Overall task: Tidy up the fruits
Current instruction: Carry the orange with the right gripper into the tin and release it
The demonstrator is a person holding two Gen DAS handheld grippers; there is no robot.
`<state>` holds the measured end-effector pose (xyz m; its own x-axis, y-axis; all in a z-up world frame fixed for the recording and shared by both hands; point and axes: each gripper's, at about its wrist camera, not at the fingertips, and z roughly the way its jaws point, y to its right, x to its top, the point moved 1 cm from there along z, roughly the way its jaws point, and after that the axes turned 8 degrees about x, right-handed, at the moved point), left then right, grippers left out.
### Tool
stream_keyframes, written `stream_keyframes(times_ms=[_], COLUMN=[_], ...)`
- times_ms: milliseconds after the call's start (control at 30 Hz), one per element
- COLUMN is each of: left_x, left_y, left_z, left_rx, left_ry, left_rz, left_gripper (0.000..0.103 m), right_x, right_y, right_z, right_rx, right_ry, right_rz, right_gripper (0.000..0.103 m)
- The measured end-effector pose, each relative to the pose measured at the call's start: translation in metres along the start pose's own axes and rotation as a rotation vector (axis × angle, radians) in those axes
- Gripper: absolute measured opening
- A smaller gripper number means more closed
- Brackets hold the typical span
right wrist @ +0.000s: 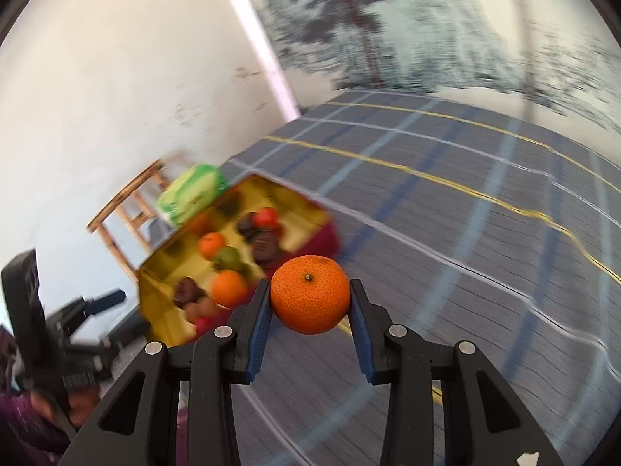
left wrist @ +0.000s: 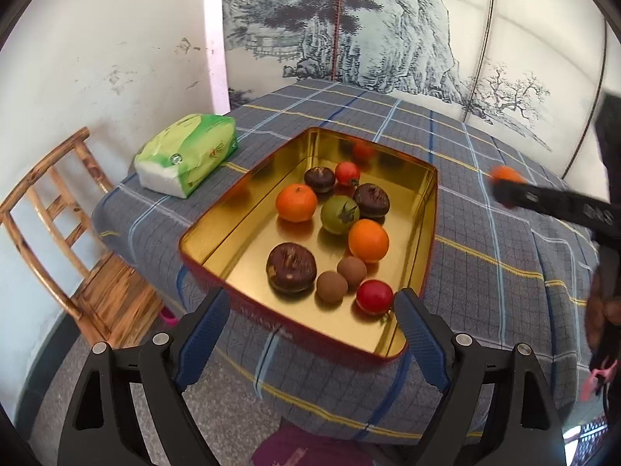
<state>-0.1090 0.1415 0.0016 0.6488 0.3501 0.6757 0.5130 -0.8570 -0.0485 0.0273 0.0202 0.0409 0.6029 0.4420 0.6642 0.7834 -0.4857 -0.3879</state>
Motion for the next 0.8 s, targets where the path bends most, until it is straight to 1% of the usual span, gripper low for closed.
stream_keyframes(times_ms=[33, 100, 133, 167, 200, 267, 367, 400, 467, 633, 800], left_x=[0.000, 0.000, 0.000, 0.001, 0.002, 0.004, 0.004, 0.003, 0.004, 0.005, 0.009], left_y=[-0.002, -0.006, -0.010, -0.014, -0.017, -0.022, -0.027, -0.027, -0.031, -0.036, -0.038], left_z=[0.000, 0.001, 0.002, 0.004, 0.005, 0.011, 0.018, 0.019, 0.023, 0.031, 0.035], left_rx=[0.007, -0.005, -0.007, 0.005, 0.007, 0.009, 0.038, 0.045, 0.056, 0.085, 0.125], left_ry=[-0.003, -0.014, -0.018, -0.022, -0.029, -0.051, -0.051, -0.052, -0.055, -0.058, -0.036], left_rz=[-0.005, -0.020, -0.030, -0.043, -0.047, -0.042, -0.026, -0.023, -0.021, -0.005, 0.019], left_gripper=[0.087, 0.087, 0.087, 0.087, 0.087, 0.087, 0.087, 0.087, 0.087, 0.087, 0.087], right_x=[0.004, 0.011, 0.011, 0.014, 0.022, 0.029, 0.036, 0.036, 0.043, 0.050, 0.054], right_y=[-0.007, -0.018, -0.018, -0.022, -0.030, -0.033, -0.036, -0.036, -0.036, -0.035, -0.036], right_z=[0.010, 0.032, 0.032, 0.041, 0.060, 0.076, 0.096, 0.096, 0.117, 0.140, 0.157], right_rx=[0.012, 0.031, 0.031, 0.040, 0.051, 0.054, 0.057, 0.057, 0.053, 0.049, 0.037], right_ry=[-0.012, -0.041, -0.041, -0.052, -0.072, -0.091, -0.119, -0.119, -0.147, -0.172, -0.187], right_rz=[-0.014, -0.037, -0.037, -0.043, -0.056, -0.061, -0.070, -0.070, -0.067, -0.060, -0.054], right_gripper=[0.036, 0.036, 0.036, 0.036, 0.036, 0.036, 0.036, 0.036, 0.036, 0.036, 0.036])
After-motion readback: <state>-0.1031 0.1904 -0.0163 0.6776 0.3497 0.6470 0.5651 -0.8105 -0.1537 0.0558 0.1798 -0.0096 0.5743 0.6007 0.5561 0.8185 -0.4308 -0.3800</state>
